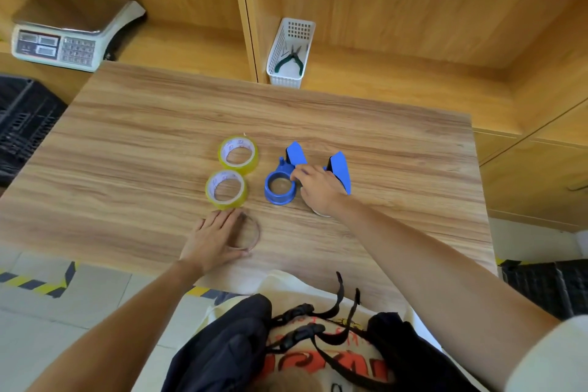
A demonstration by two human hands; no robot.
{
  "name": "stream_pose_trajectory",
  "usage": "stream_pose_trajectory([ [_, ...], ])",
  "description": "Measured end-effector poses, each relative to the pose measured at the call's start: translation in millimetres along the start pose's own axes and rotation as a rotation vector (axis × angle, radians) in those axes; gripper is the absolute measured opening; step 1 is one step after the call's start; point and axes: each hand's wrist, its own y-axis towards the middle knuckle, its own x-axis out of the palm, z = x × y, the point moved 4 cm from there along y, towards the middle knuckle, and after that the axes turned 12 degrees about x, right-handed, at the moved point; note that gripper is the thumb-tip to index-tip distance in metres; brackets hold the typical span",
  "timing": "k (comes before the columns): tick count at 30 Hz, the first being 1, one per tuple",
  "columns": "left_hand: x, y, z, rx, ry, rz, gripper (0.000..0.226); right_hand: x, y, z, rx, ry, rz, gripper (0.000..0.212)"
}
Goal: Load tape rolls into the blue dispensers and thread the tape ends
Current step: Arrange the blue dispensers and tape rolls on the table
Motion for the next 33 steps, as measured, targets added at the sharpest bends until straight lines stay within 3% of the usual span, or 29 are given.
stream_pose_trajectory([
  [3,-5.6,1.1,2.3,0.046,0.031,0.028,0.1,-3.3,0.2,10.4,0.02,0.024,0.015,0.047],
  [8,-30.3,32.2,13.6,0.135,0.057,0.141,0.07,-20.0,-2.7,36.7,0.078,0.019,0.068,0.074],
  [13,-55.7,94.9,52.6,0.227,0.072,0.207,0.059,-23.7,-11.3,69.6,0.197,0.005,0.03,0.075],
  [17,-54.3,136.4,88.5,0.278,0.071,0.144,0.067,-11.1,-19.4,91.0,0.242,-0.017,-0.047,0.089],
  [21,-39.2,164.6,108.8,0.25,0.078,-0.065,0.083,-3.7,-18.7,105.3,0.276,0.025,-0.072,0.073],
  [26,-26.1,177.3,118.5,0.22,0.104,-0.265,0.104,2.9,-14.6,112.1,0.299,0.092,-0.095,0.078],
  [33,-14.9,184.8,122.9,0.23,0.146,-0.273,0.113,5.9,-9.4,118.3,0.278,0.047,-0.108,0.075],
])
